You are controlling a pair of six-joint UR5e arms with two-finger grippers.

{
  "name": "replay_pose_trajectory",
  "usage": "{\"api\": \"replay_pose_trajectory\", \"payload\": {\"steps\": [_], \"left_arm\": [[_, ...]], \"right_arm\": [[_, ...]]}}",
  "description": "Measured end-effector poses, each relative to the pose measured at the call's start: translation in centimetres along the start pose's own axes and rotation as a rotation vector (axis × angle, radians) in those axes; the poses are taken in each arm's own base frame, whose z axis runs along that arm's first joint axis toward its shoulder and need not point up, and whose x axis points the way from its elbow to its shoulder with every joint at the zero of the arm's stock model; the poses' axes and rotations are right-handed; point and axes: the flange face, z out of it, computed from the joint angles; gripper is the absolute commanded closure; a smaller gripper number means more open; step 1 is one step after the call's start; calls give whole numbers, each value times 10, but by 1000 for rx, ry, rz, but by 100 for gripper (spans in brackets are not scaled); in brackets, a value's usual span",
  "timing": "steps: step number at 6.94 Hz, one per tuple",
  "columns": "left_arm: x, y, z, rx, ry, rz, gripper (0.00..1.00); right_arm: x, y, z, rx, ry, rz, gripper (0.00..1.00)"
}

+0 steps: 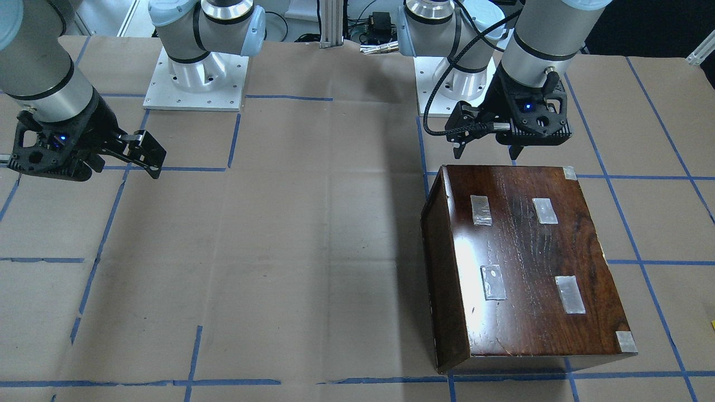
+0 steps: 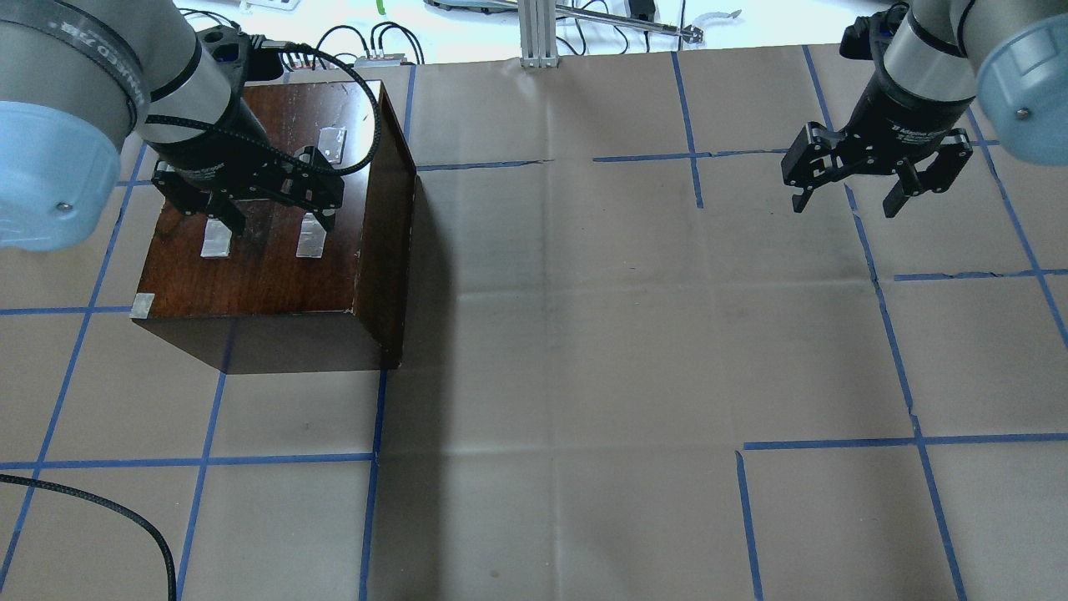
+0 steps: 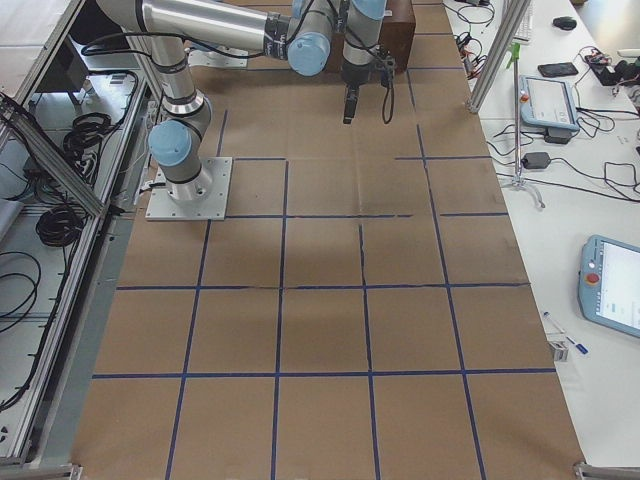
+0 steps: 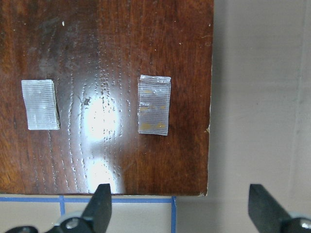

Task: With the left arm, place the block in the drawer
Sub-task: 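Move the left gripper off the cabinet top toward the drawer's white handle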

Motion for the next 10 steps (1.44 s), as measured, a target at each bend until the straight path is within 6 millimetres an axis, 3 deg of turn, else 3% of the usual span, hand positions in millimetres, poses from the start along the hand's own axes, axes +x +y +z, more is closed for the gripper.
{"api": "replay_pose_trajectory", "payload": {"steps": [5,7,8,10], "left_arm": [[0,1,-2,4,2,0,1],[-9,-1,-4,9,2,-16,1],[-27,-5,-5,10,3,-49,1],[-83,-13,-5,15,20,-140,1]], "right_arm": [[0,0,0,1,0,0,0],[0,0,0,1,0,0,0],[0,0,0,1,0,0,0],[0,0,0,-1,0,0,0]]}}
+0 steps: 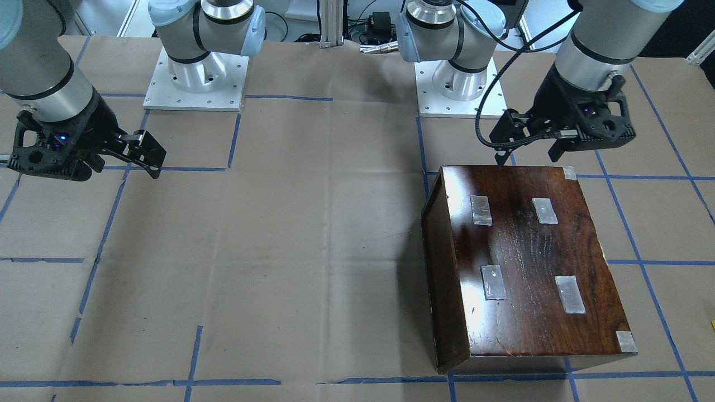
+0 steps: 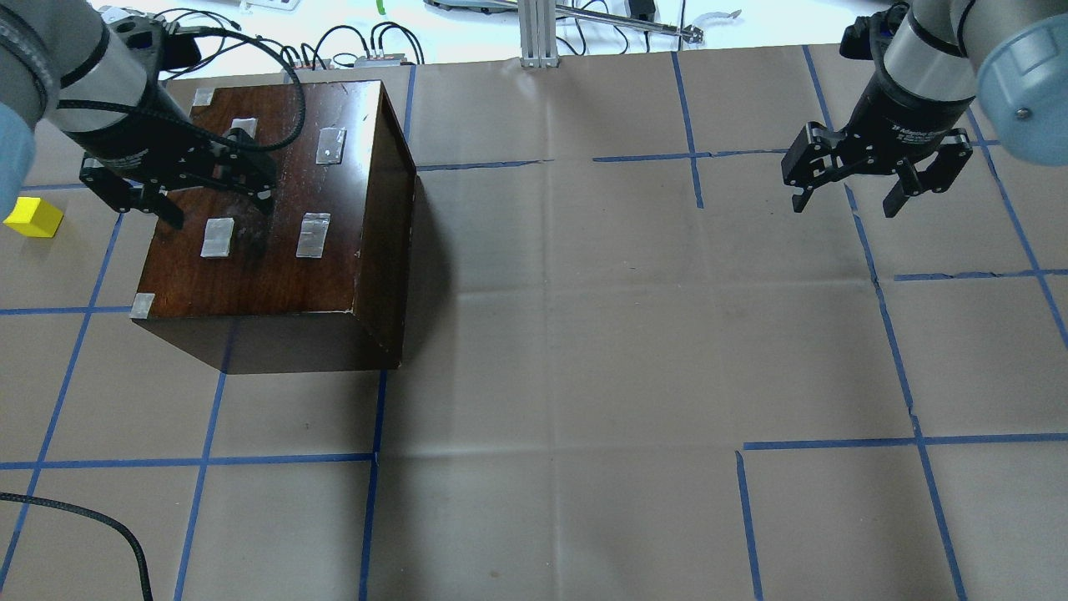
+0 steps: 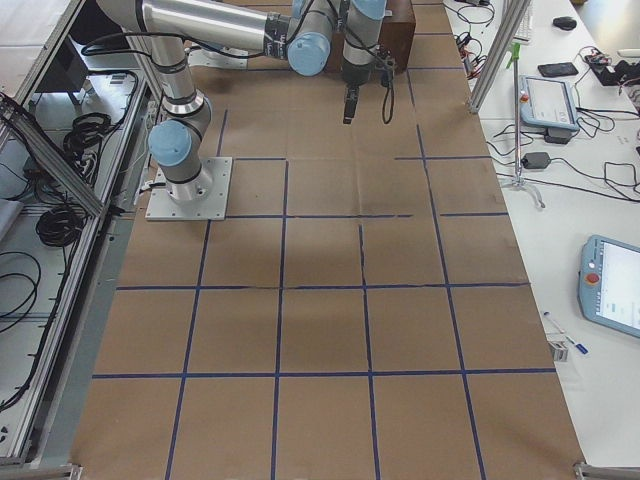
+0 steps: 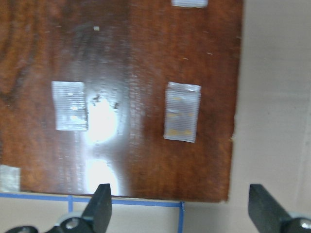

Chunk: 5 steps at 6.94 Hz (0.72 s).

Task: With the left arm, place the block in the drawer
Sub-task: 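Move the left gripper off the cabinet top toward the drawer's white handle, then lower the left gripper and hook the white drawer handle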

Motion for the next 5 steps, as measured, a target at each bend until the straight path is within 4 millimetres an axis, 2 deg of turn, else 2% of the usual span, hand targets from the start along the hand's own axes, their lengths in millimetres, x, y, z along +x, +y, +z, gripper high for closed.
{"api": "replay_pose_trajectory", "payload": {"steps": [5], "left_arm": [[-148,-26,15,13,109,30,1]], "right_arm": [[0,0,0,0,0,0,0]]}}
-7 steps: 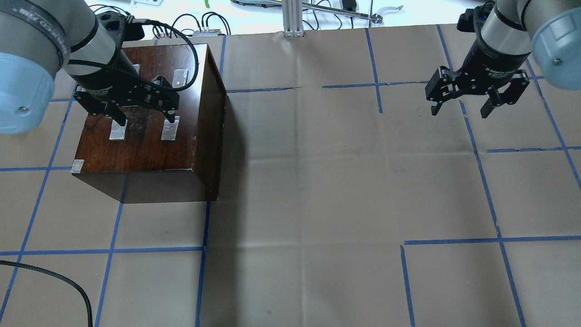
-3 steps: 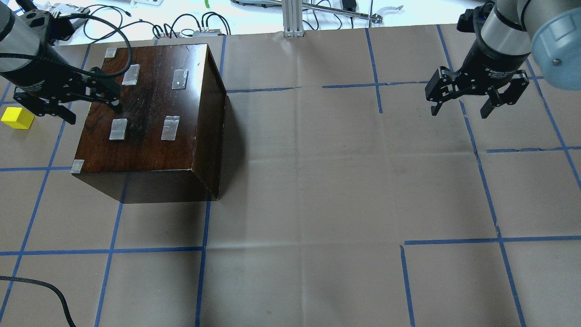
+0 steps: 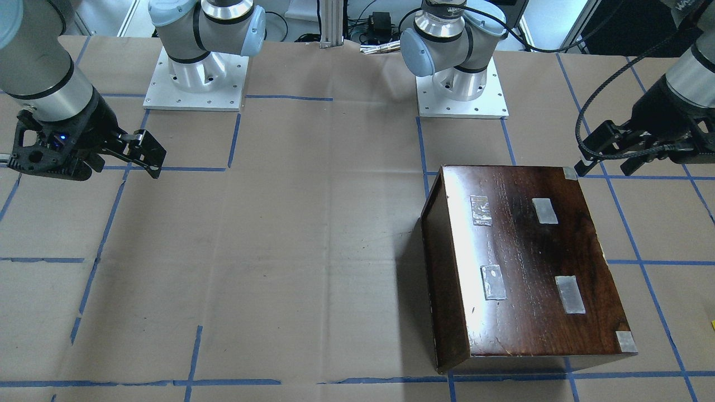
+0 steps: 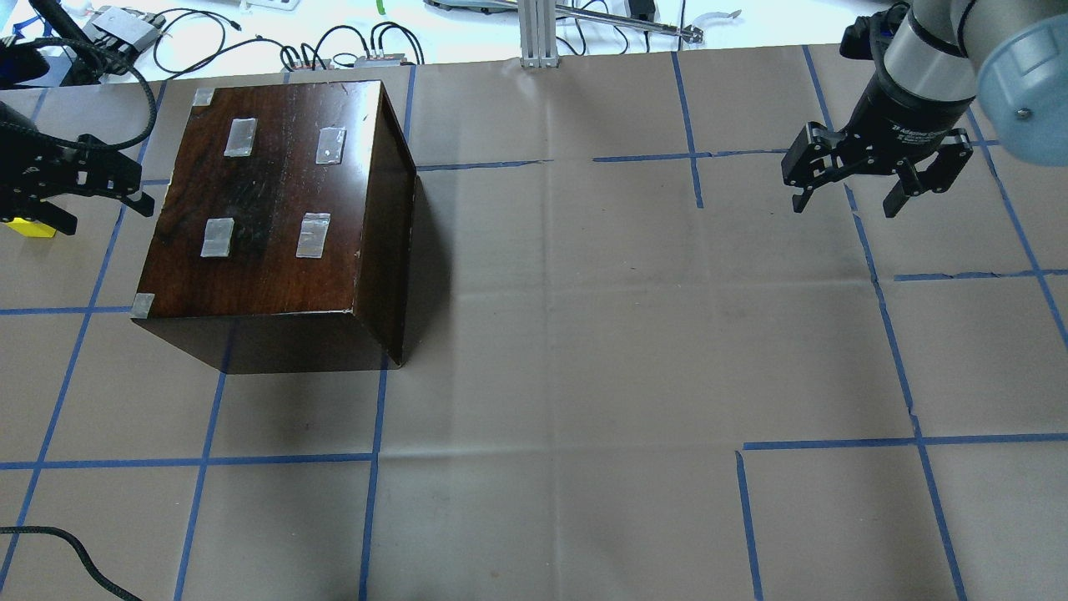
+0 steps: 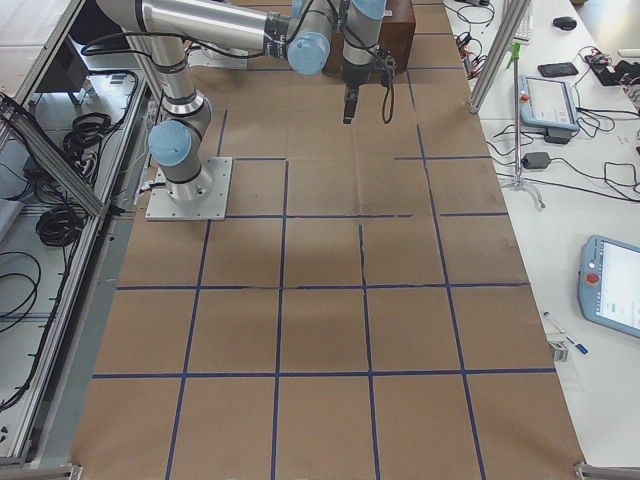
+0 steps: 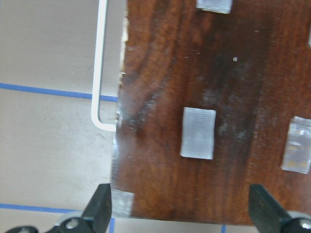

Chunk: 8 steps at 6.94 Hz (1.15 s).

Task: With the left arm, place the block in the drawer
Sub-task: 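Lower the left gripper and hook the white drawer handle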

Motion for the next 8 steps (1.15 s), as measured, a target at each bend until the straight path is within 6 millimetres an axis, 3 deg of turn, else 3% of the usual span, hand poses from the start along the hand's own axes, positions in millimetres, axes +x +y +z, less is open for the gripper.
{"api": "replay_pose_trajectory", "payload": {"steps": [2,4,6,8], "left_arm": [[-50,-18,5,15,49,27,1],[-86,-37,15,29,109,61,1],[-107,-43,33,21,159,86,1],[-111,-44,53,-5,189,89,1]], "right_arm": [[0,0,1,-1,0,0,0],[0,0,1,-1,0,1,0],[0,0,0,0,0,1,0],[0,0,0,0,0,0,0]]}}
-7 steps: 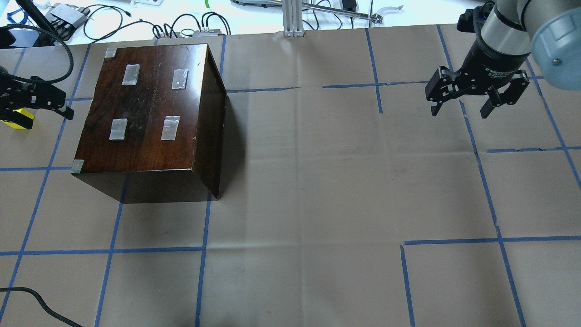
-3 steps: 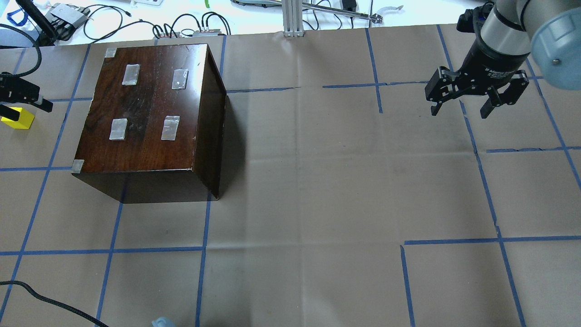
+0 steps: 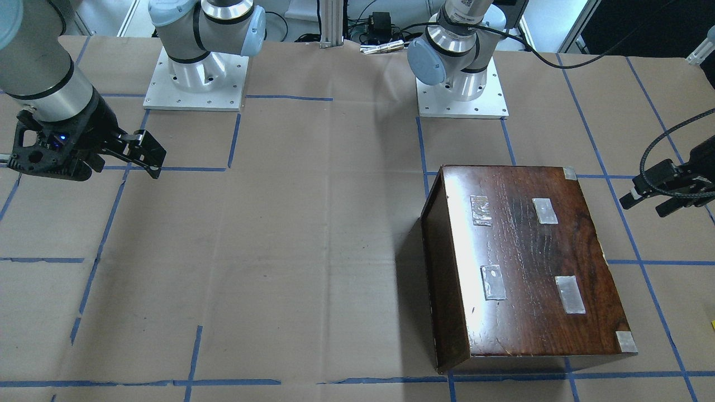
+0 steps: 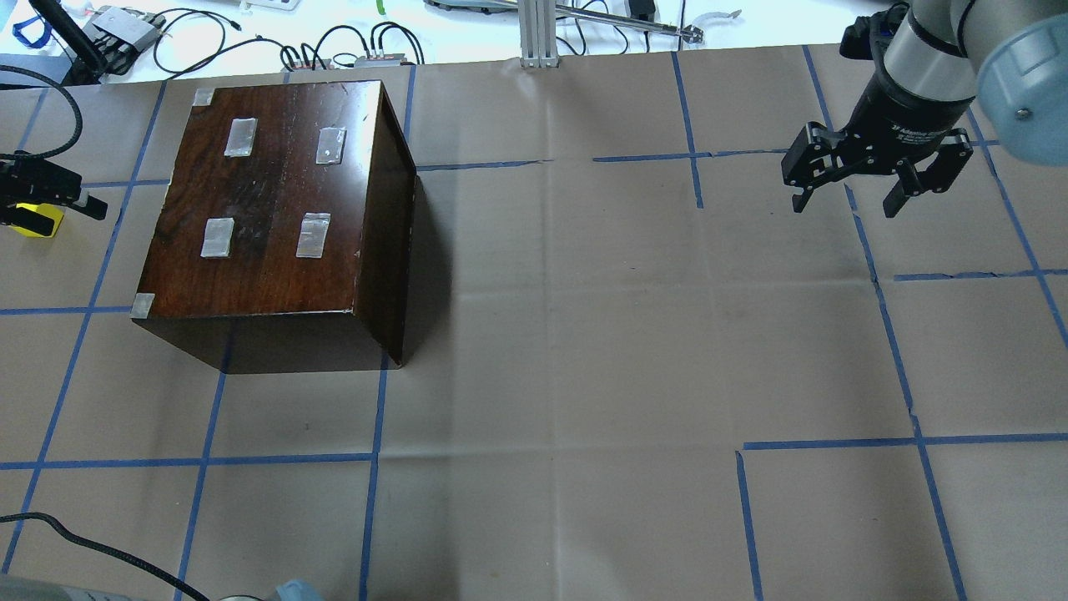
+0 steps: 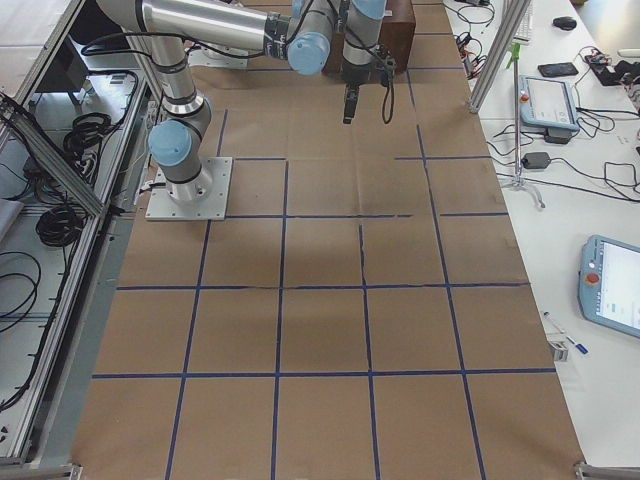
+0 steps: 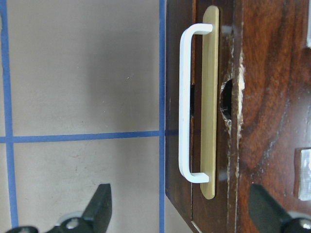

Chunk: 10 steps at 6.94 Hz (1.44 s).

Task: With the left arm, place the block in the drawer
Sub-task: 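Lower the left gripper and hook the white drawer handle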

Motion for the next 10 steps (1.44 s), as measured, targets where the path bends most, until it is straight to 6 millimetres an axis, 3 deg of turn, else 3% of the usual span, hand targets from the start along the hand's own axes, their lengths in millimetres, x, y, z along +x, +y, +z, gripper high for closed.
{"api": "replay_pose_trajectory", "payload": {"steps": [6,10], "left_arm": [[-22,-21,60,-66,48,29,1],[-28,-38,85,-74,48,59,1]], "right_arm": [[0,0,0,0,0,1,0],[0,0,0,0,0,0,0]]}}
